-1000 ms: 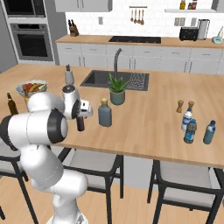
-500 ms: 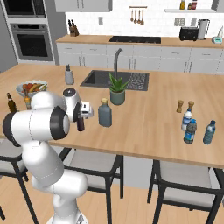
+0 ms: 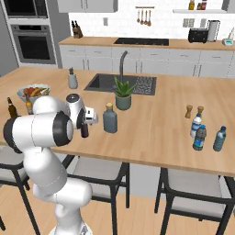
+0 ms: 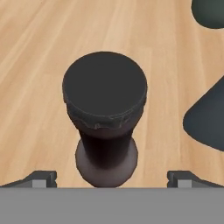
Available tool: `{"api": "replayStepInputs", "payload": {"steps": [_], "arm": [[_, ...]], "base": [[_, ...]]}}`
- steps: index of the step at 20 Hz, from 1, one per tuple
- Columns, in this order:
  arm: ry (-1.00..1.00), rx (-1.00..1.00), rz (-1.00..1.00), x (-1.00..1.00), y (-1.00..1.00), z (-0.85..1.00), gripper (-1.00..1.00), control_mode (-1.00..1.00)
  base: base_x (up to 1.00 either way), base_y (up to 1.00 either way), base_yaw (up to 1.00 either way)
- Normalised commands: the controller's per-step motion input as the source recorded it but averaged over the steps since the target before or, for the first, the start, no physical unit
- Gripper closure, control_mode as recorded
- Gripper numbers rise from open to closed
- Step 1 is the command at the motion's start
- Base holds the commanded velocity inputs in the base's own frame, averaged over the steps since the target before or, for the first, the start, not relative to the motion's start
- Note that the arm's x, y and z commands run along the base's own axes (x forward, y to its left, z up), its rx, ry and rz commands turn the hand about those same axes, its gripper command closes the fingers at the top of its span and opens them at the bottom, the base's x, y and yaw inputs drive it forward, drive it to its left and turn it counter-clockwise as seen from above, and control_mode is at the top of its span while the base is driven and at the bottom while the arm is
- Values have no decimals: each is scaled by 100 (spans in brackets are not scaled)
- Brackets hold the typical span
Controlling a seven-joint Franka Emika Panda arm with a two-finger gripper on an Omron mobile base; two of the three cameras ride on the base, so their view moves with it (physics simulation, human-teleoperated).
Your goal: Move the plastic bottles in the middle to the plastics group, and the glass bottles in the middle to the glass group.
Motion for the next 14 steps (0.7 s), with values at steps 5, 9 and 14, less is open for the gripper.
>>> {"api": "replayStepInputs", "payload": {"steps": [5, 9, 14], "arm": [[0, 0, 0, 3, 5, 0, -100, -100], [0, 0, 0, 0, 3, -1, -100, -100], [0, 0, 0, 9, 2, -12, -100, -100]], "base": [[0, 0, 0], [0, 0, 0], [0, 0, 0]]}}
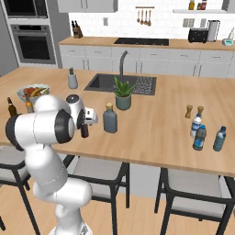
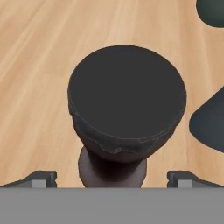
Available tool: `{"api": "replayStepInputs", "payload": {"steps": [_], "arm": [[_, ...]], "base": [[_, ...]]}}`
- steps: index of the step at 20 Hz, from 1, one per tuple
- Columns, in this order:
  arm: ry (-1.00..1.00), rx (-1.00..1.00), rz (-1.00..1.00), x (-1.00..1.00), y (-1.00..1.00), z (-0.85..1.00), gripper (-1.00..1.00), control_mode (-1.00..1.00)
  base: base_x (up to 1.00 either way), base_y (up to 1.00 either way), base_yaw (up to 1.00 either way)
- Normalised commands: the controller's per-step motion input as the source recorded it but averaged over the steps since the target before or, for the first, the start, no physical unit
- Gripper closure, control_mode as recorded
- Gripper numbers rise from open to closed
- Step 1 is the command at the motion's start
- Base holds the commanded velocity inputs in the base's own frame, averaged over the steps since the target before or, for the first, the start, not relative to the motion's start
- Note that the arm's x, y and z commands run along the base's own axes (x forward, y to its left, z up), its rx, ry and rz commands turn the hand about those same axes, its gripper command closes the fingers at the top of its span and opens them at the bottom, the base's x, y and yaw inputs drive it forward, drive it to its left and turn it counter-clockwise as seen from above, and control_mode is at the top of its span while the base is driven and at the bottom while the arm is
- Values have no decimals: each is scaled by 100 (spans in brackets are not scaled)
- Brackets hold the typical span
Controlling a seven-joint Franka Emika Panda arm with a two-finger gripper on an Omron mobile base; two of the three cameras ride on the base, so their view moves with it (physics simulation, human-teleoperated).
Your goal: Move the plastic bottles in the middle to the plastics group, and the glass bottles in the middle to the glass group.
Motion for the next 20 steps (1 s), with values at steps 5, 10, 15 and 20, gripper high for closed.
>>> {"api": "replayStepInputs", "payload": {"steps": [5, 10, 15, 20], "arm": [[0, 0, 0, 17, 0, -7, -100, -100], [0, 0, 0, 3, 0, 0, 100, -100], [0, 0, 0, 0, 0, 0, 100, -100], [-2, 0, 0, -5, 0, 0, 100, -100]], "base": [[0, 0, 0], [0, 0, 0], [0, 0, 0], [0, 0, 0]]}}
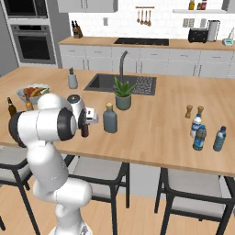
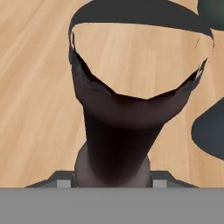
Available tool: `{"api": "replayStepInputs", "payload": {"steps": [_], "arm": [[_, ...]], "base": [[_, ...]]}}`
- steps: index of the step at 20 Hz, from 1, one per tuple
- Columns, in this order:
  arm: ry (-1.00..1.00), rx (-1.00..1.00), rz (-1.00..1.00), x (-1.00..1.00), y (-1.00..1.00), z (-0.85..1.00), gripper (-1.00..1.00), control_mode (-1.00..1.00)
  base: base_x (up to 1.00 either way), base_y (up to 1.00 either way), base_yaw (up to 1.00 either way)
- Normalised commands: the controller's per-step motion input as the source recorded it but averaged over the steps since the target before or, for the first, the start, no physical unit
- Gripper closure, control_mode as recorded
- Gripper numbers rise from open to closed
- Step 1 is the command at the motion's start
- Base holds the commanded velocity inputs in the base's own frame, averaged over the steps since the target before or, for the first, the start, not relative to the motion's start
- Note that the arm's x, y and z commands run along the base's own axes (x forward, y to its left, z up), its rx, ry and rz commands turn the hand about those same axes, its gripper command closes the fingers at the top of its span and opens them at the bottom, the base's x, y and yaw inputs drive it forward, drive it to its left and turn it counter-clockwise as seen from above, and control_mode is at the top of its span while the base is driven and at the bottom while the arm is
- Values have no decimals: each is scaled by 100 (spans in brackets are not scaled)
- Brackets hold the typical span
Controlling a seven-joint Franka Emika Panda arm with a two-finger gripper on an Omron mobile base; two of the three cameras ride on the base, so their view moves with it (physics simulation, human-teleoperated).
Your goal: Move the plastic bottles in the middle to the plastics group, and the glass bottles in the middle to the glass group.
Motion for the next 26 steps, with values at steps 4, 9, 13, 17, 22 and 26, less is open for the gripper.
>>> {"api": "replayStepInputs", "payload": {"steps": [4, 9, 13, 17, 22, 26], "arm": [[-10, 1, 0, -31, 6, 26, 100, -100], [-9, 1, 6, -12, 60, 49, 100, -100], [-13, 2, 7, 0, 88, 41, 100, -100], [-9, 4, 7, 0, 79, 32, 100, -100], [-3, 5, 7, 0, 76, 17, 100, -100], [-1, 4, 4, 0, 81, 3, 100, -100]], "base": [[0, 0, 0], [0, 0, 0], [0, 0, 0], [0, 0, 0], [0, 0, 0], [0, 0, 0]]}}
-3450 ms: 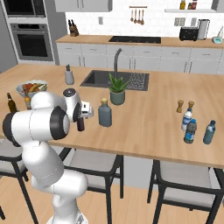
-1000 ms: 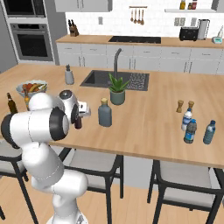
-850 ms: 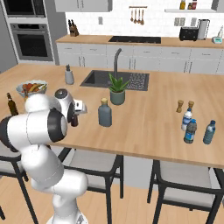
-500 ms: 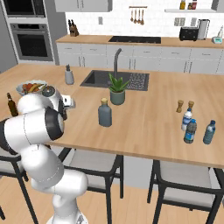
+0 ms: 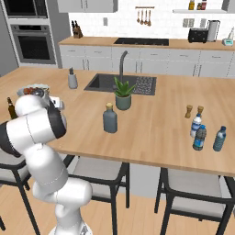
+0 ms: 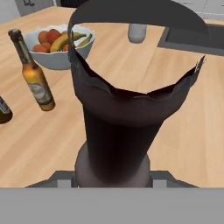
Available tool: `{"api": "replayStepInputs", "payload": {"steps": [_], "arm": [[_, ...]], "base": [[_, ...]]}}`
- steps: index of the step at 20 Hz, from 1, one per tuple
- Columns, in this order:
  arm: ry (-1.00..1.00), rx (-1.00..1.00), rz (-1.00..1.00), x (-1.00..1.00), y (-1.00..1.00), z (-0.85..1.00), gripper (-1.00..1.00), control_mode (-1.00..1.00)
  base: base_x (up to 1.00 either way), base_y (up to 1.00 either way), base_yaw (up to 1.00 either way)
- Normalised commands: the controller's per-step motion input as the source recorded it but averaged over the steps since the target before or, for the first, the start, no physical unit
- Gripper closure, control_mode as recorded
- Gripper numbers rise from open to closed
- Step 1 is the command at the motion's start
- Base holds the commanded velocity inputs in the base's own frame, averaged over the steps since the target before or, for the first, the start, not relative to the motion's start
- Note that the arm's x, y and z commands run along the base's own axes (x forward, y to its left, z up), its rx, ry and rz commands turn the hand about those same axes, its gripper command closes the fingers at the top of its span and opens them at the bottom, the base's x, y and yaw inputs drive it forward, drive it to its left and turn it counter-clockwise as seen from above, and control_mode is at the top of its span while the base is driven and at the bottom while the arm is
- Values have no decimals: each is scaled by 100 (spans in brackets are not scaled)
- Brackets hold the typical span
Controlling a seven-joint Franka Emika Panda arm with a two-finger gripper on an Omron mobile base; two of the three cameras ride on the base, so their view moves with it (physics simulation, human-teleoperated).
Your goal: Move the plastic bottles in the middle to the plastics group, and the glass bottles in the middle to the glass group.
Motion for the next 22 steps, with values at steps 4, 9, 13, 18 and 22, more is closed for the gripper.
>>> {"api": "replayStepInputs", "payload": {"steps": [4, 9, 13, 18, 22], "arm": [[0, 1, 7, -4, 78, 0, 100, -100], [-3, 0, 10, -6, 21, 0, 100, -100], [-6, 0, 5, 0, 9, 0, 100, -100], [-3, 0, 5, 2, 5, 0, 100, -100], [-1, 0, 6, 0, 18, 0, 100, -100]], "base": [[0, 0, 0], [0, 0, 0], [0, 0, 0], [0, 0, 0], [0, 0, 0]]}}
